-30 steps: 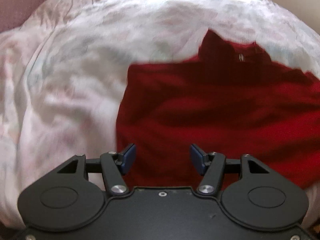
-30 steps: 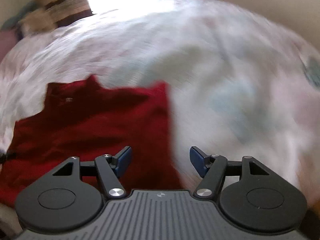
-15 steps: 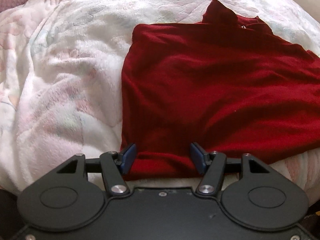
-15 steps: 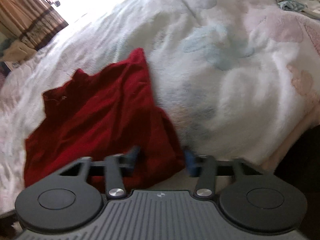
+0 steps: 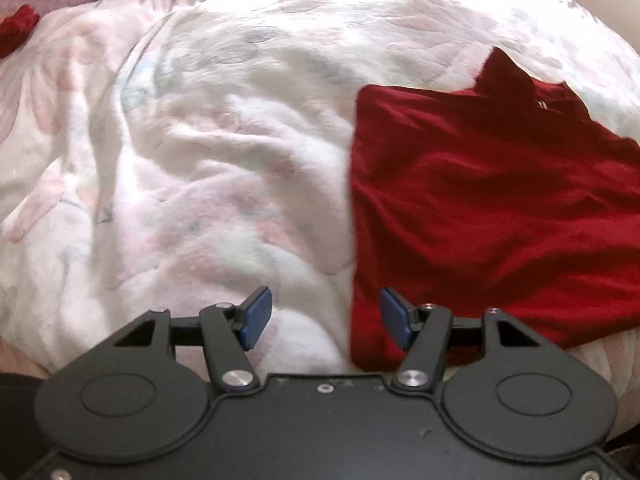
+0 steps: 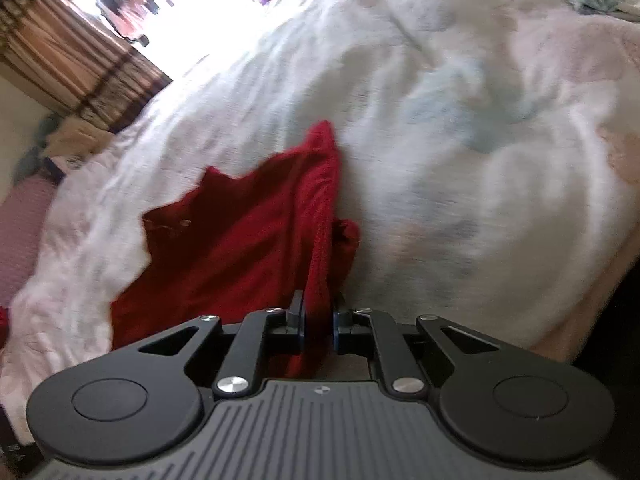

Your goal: Fold small clothes

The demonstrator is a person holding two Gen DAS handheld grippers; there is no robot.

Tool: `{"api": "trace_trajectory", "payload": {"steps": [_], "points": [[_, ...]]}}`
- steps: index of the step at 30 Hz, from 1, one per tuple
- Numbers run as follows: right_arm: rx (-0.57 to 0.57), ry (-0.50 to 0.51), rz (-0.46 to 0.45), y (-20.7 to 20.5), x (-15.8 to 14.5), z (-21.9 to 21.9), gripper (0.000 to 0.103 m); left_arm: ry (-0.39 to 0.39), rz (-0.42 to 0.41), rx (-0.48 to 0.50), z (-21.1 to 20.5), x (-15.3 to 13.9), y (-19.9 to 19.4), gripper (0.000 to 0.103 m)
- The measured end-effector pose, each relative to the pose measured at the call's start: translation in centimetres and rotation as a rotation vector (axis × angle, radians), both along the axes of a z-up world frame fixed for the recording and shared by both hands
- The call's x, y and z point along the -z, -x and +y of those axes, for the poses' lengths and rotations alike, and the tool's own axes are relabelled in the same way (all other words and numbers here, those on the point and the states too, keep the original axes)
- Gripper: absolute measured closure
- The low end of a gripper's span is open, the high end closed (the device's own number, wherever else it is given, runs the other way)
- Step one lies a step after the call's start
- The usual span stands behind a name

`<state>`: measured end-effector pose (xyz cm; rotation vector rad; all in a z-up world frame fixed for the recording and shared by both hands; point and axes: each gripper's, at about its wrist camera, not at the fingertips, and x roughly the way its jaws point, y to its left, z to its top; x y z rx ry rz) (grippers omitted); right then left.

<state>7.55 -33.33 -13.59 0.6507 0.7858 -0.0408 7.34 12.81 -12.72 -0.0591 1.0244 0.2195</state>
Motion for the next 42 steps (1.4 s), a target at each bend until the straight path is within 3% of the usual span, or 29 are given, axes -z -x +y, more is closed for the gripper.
{"api": "trace_trajectory", "payload": {"steps": [12, 17, 23, 27, 32, 37, 42], "points": [[-0.211, 0.178, -0.1, -5.7, -5.5, 11.3, 0.09, 0.096, -0.043, -0.093, 4.4, 0.1, 0.5, 0.041], [-0.292, 0.242, -0.119, -7.2, -6.5, 17.5, 0.09, 0.095, -0.013, -0.103, 4.4, 0.8, 0.3, 0.041], [-0.442, 0.228, -0.171, -7.5, -7.1, 23.8, 0.091, 0.11, -0.013, -0.111, 4.6, 1.0, 0.3, 0.041], [-0.513, 0.272, -0.155, -7.3, -6.1, 27.6, 0.091, 0.106, -0.01, -0.111, 4.5, 0.9, 0.3, 0.041], [-0.558, 0.23, -0.068, -6.7, -3.2, 29.3, 0.091, 0.089, -0.001, -0.105, 4.2, 1.0, 0.2, 0.041], [-0.635, 0.267, -0.035, -5.1, -1.9, 31.4, 0.091, 0.082, 0.004, -0.104, 4.2, 1.1, 0.2, 0.041], [-0.609, 0.241, 0.051, -6.0, 0.9, 30.8, 0.091, 0.079, 0.006, -0.103, 4.2, 1.1, 0.1, 0.041]]}}
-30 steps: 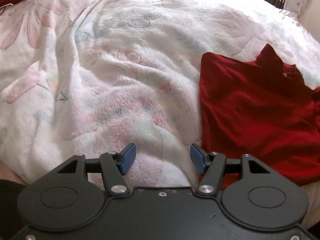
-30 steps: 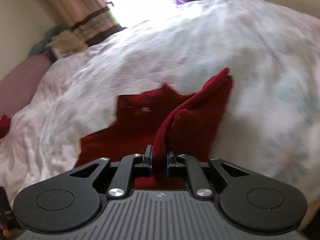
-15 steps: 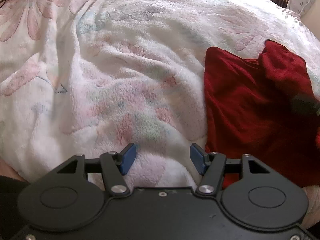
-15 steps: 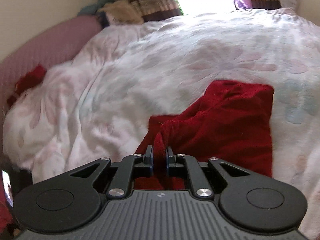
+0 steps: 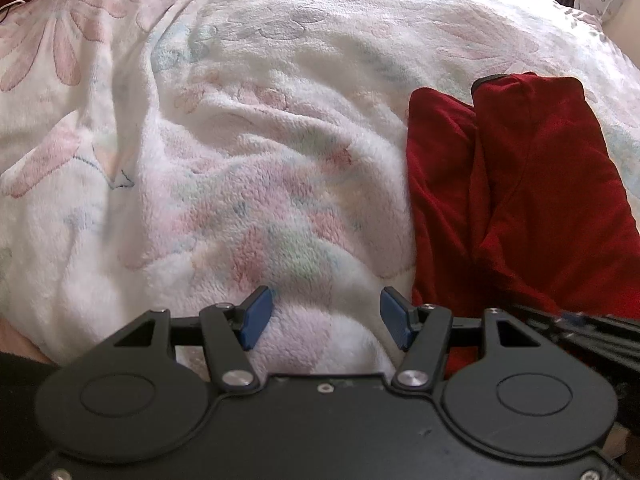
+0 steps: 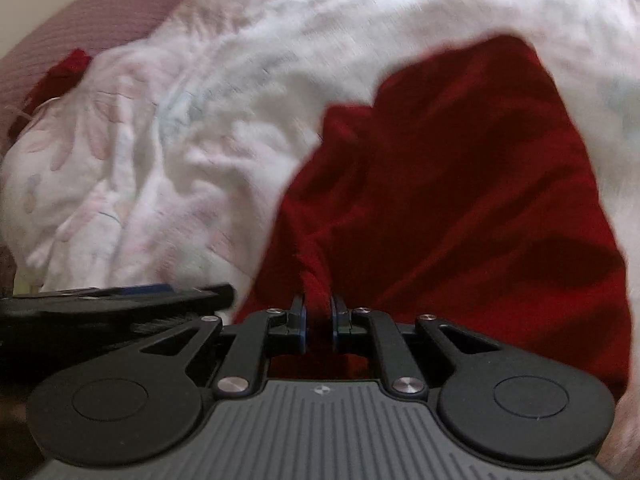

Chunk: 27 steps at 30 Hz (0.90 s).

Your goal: Fold small clothes

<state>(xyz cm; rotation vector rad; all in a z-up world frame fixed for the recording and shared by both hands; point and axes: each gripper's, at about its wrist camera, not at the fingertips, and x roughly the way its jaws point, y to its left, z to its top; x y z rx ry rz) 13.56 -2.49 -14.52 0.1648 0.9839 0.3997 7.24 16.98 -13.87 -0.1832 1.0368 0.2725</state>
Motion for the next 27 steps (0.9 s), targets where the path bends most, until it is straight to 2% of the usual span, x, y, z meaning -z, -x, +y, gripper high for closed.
{"api": "trace_trajectory", "payload": {"steps": [2, 11, 16, 21, 23, 27], "points": [[0.013, -0.029, 0.017, 0.0, 0.2, -0.4, 0.091, -0.004, 0.002, 0.001, -0.1, 0.0, 0.0, 0.041], [0.014, -0.113, -0.05, 0.7, -2.9, -0.7, 0.091, 0.005, -0.007, -0.01, 0.4, 0.0, 0.1, 0.041], [0.016, -0.141, -0.018, 0.3, -2.6, -0.1, 0.091, 0.044, -0.04, -0.078, 1.8, -0.4, 0.4, 0.041], [-0.008, -0.183, -0.052, 0.4, -4.0, 0.5, 0.091, 0.045, -0.042, -0.113, 2.3, -0.5, 0.5, 0.041], [-0.026, -0.152, -0.055, 0.2, -3.3, 1.4, 0.091, 0.026, -0.032, -0.107, 2.0, -0.4, 0.4, 0.041], [-0.01, -0.103, 0.035, -0.4, 0.7, 1.9, 0.091, 0.002, -0.015, -0.092, 1.6, -0.1, 0.1, 0.041]]}}
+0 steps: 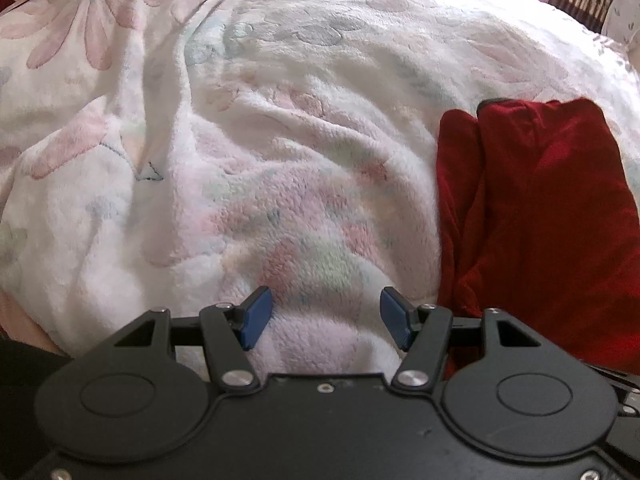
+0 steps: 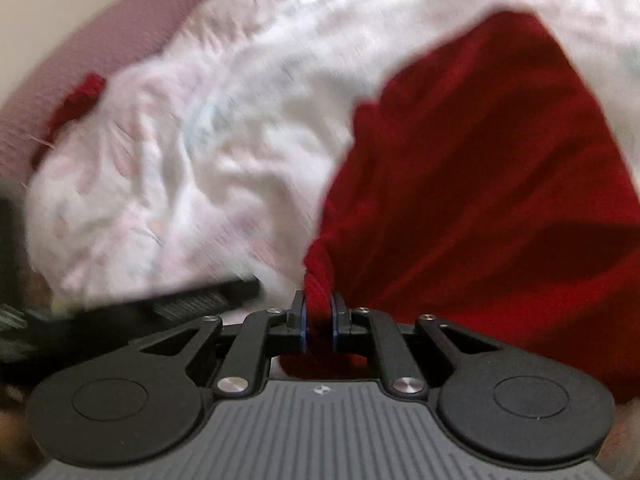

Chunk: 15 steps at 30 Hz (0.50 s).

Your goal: Fold small clothes

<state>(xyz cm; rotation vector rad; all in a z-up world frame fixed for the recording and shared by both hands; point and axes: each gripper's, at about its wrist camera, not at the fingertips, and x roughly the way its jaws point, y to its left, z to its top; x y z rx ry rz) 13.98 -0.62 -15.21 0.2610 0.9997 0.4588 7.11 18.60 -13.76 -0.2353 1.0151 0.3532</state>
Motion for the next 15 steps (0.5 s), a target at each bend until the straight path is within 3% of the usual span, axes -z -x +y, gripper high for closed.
{"api": "trace_trajectory", "payload": {"steps": [3, 11, 15], "points": [[-0.009, 0.019, 0.004, 0.2, 0.9, 0.4, 0.091, -0.003, 0.006, 0.001, 0.0, 0.1, -0.1, 0.041], [-0.033, -0.037, -0.095, 1.4, -3.1, 0.4, 0.092, 0.028, -0.006, -0.022, 0.5, 0.1, 0.1, 0.041], [-0.035, 0.01, -0.014, 0.6, -0.1, 0.8, 0.092, 0.015, 0.001, -0.011, 0.2, 0.1, -0.1, 0.041]]}}
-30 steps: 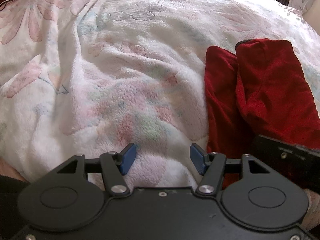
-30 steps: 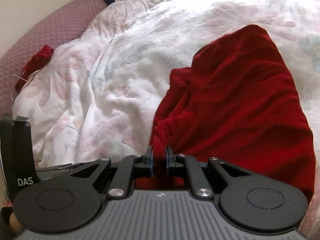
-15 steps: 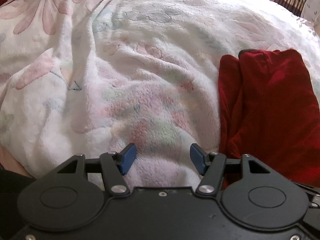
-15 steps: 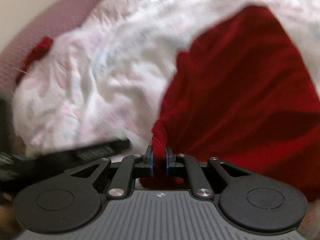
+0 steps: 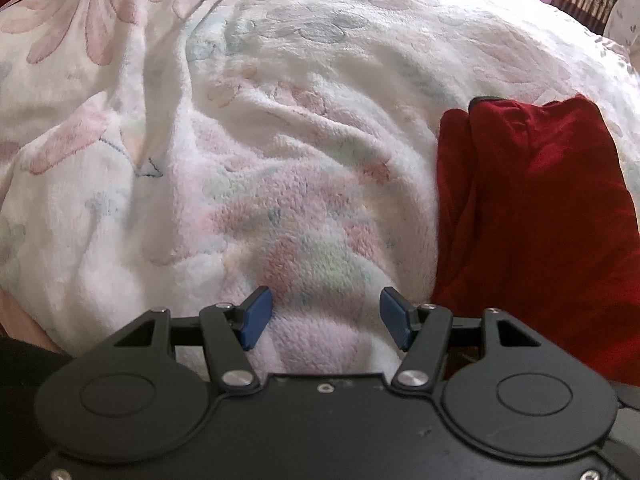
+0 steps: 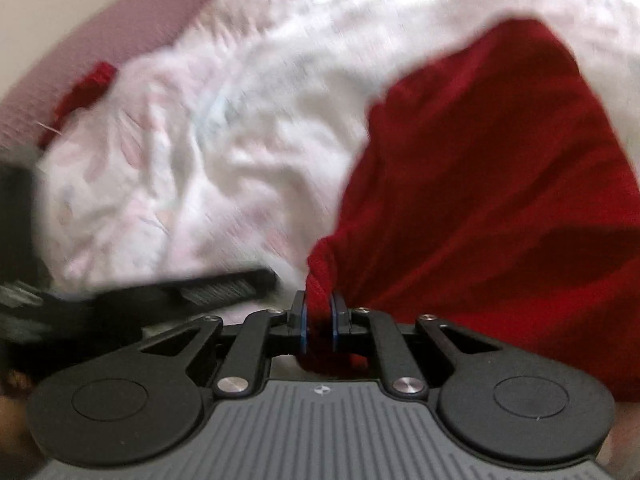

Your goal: Fold small clothes

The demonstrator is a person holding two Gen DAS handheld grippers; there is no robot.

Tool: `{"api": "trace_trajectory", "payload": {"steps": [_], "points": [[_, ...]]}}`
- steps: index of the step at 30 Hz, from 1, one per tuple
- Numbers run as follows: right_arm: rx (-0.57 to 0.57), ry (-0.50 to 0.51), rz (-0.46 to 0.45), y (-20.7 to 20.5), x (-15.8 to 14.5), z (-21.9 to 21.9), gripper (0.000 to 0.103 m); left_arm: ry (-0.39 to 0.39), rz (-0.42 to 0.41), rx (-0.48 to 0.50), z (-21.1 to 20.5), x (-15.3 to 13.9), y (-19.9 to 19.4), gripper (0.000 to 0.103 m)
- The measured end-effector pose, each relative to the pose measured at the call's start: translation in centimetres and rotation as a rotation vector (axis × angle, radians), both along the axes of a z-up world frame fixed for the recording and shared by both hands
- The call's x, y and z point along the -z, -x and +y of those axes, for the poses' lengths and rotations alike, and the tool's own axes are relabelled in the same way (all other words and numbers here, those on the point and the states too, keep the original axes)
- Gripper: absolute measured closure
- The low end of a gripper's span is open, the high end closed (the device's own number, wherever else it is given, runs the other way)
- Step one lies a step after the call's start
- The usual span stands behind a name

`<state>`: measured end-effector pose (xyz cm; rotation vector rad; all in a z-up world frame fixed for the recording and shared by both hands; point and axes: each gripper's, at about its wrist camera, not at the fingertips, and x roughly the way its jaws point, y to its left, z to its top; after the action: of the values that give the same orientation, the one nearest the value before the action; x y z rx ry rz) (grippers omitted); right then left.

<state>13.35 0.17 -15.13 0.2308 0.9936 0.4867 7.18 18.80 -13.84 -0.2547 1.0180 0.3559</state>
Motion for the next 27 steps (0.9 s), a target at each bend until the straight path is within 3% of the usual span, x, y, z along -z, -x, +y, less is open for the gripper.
{"api": "trace_trajectory", "payload": {"steps": [5, 10, 15, 18, 20, 24, 27], "points": [[-0.041, 0.085, -0.022, 0.1, 2.3, 0.8, 0.09, 0.011, -0.004, -0.006, 0.1, 0.0, 0.1, 0.041], [-0.103, 0.099, -0.07, 1.1, 0.9, 1.0, 0.066, 0.026, -0.007, 0.0, 0.6, 0.0, 0.1, 0.041], [-0.233, 0.07, -0.097, 2.6, -1.5, -1.2, 0.065, 0.007, -0.004, 0.011, 0.1, 0.0, 0.0, 0.041], [-0.202, -0.06, -0.032, 2.5, -2.7, -4.6, 0.065, -0.013, -0.006, 0.063, -1.0, -0.4, -0.5, 0.041], [-0.163, -0.086, -0.04, 2.5, -3.8, -6.7, 0.065, -0.021, -0.039, 0.111, -2.0, -1.3, -0.6, 0.041], [-0.025, 0.045, -0.192, 3.0, -6.6, -10.5, 0.065, -0.029, -0.072, 0.178, -4.1, -3.1, -1.5, 0.041], [0.085, 0.119, -0.236, 2.3, -7.3, -12.8, 0.063, -0.016, -0.103, 0.228, -5.8, -4.0, -2.5, 0.041]]}}
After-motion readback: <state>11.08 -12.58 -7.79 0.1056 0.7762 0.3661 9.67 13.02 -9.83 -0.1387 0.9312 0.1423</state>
